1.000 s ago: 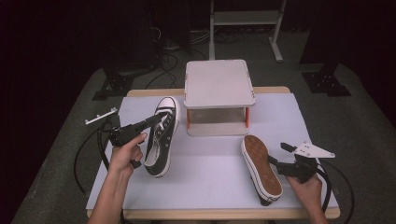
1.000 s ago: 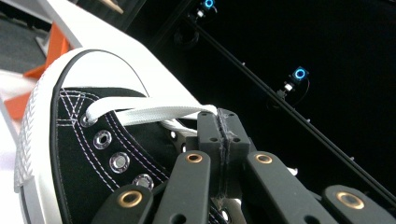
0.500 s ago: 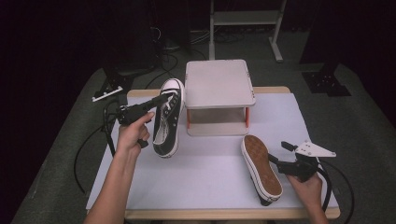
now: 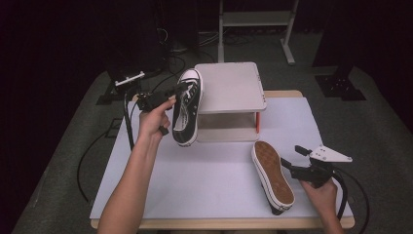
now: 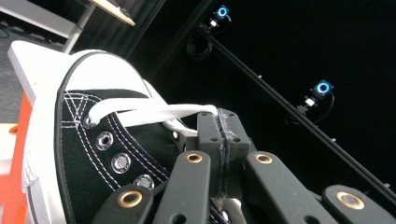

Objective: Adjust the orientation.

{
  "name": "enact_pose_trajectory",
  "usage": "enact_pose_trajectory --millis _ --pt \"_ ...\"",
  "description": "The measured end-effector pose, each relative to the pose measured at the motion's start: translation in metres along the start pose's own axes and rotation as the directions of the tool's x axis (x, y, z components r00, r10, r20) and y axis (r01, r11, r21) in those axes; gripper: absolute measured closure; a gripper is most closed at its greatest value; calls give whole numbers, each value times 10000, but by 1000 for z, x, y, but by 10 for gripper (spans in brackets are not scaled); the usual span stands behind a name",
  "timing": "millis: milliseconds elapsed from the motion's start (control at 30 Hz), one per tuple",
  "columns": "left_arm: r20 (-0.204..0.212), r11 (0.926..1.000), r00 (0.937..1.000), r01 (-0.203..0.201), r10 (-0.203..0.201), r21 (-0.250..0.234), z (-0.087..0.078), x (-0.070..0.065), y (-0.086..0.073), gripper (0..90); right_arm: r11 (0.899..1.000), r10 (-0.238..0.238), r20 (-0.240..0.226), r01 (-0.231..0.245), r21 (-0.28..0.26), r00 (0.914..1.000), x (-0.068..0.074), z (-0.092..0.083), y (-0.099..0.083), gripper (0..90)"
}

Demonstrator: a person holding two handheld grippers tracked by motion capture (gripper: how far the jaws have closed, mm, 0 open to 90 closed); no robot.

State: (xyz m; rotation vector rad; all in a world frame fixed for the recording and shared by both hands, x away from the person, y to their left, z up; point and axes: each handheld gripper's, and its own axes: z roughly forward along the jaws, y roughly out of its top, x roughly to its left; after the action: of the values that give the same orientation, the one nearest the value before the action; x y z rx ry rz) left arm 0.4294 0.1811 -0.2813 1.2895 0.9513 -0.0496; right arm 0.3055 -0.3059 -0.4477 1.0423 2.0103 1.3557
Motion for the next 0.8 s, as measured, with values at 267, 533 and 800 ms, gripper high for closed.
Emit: enact_pose_trajectory --millis 267,533,800 --pt "-190 9999 9998 11 -9 107 30 1 13 897 10000 -42 49 42 -55 10000 -2 -5 0 230" --pt "-332 9999 9994 110 -106 103 54 8 23 897 9999 50 86 -48 -142 10000 -4 -6 -1 230" --pt "-420 9999 9990 151 -148 59 71 11 31 897 9996 126 136 -123 -244 9998 -6 -9 -1 230"
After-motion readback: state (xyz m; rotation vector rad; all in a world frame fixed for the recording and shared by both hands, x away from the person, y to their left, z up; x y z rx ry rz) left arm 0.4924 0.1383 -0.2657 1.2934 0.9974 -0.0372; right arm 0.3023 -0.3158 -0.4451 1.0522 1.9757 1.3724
